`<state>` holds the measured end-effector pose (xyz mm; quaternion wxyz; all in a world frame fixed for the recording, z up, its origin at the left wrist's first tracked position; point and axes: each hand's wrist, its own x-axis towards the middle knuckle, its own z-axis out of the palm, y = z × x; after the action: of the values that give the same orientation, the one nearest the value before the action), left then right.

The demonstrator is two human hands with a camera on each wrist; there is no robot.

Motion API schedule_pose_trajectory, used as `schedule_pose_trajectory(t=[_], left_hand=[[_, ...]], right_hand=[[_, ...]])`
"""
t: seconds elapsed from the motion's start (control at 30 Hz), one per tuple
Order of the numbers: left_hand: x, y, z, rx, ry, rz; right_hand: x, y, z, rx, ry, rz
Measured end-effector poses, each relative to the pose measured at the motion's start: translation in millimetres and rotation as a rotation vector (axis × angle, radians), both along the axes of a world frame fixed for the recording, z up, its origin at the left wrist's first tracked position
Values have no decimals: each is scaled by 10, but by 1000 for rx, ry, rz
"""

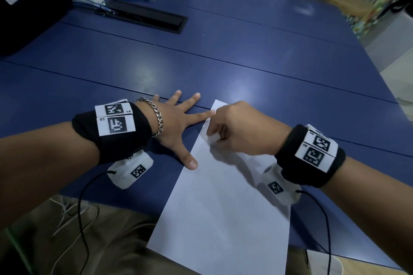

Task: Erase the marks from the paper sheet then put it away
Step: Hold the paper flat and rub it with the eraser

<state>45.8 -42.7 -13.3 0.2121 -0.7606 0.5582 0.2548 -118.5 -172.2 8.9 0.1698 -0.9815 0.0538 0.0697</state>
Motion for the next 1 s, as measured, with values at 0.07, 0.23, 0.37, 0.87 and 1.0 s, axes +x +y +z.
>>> schedule_pose_trajectory(t=[0.07, 0.23, 0.37, 0.87, 1.0], left_hand=[[3, 3, -9, -10, 2, -2], [0, -5, -10, 1, 1, 2], [7, 2, -10, -8, 4, 3], [-7, 1, 12, -17, 19, 7], [-53, 66, 18, -57, 32, 4]], right_hand=[[-60, 76, 5, 55, 72, 42], [34, -80, 30, 18, 26, -64], [-37, 52, -4, 0, 17, 8], [-303, -189, 61, 29, -25, -143], [-422, -284, 5, -14, 13, -203]])
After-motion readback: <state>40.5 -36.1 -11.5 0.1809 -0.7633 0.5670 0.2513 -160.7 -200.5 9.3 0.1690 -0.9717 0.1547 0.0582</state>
